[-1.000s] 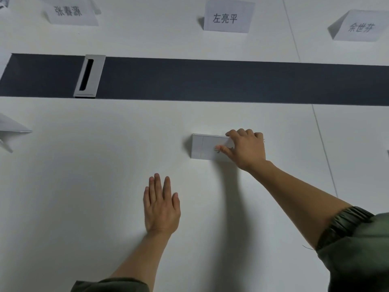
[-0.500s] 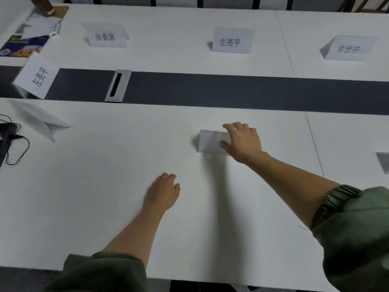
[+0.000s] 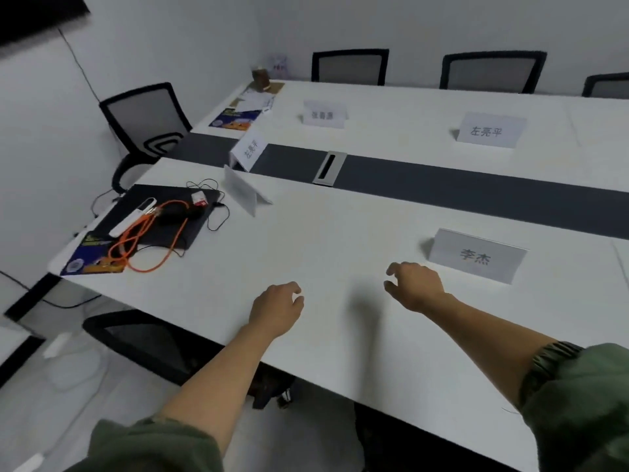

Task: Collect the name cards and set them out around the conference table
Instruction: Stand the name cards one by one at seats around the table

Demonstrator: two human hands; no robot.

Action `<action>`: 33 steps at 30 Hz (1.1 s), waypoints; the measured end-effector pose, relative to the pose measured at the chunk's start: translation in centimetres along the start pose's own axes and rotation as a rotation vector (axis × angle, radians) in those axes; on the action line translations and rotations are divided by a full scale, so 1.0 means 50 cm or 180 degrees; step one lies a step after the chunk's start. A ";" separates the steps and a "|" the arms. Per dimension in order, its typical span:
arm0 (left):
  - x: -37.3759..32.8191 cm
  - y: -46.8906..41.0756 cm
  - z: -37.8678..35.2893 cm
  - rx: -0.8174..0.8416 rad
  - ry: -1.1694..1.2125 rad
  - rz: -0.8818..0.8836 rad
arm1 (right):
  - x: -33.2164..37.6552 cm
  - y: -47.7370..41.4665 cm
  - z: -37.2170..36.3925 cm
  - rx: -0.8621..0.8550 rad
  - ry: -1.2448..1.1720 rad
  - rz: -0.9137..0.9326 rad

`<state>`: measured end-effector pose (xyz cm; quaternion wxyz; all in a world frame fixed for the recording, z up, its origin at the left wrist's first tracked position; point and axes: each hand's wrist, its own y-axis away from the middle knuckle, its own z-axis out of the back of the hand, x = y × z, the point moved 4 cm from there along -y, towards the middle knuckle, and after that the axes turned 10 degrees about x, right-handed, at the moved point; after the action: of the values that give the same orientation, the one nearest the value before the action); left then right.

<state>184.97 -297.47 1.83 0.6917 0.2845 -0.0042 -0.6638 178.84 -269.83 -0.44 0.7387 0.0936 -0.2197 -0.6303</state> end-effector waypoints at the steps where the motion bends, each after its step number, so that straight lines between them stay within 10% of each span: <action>1: 0.021 0.014 0.016 -0.0047 0.0033 -0.0016 | 0.021 -0.001 -0.005 0.0004 0.0000 0.0000; 16: 0.556 0.264 0.271 -0.0632 0.0222 0.0243 | 0.564 0.018 -0.141 0.0115 -0.0189 0.0107; 33: 0.666 -0.137 0.409 -0.0020 0.0101 0.0102 | 0.597 -0.298 -0.151 0.0530 -0.0591 -0.0707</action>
<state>174.83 -335.76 3.85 0.7031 0.2926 0.0044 -0.6481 172.18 -302.70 -7.14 0.6307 0.1197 -0.3268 -0.6936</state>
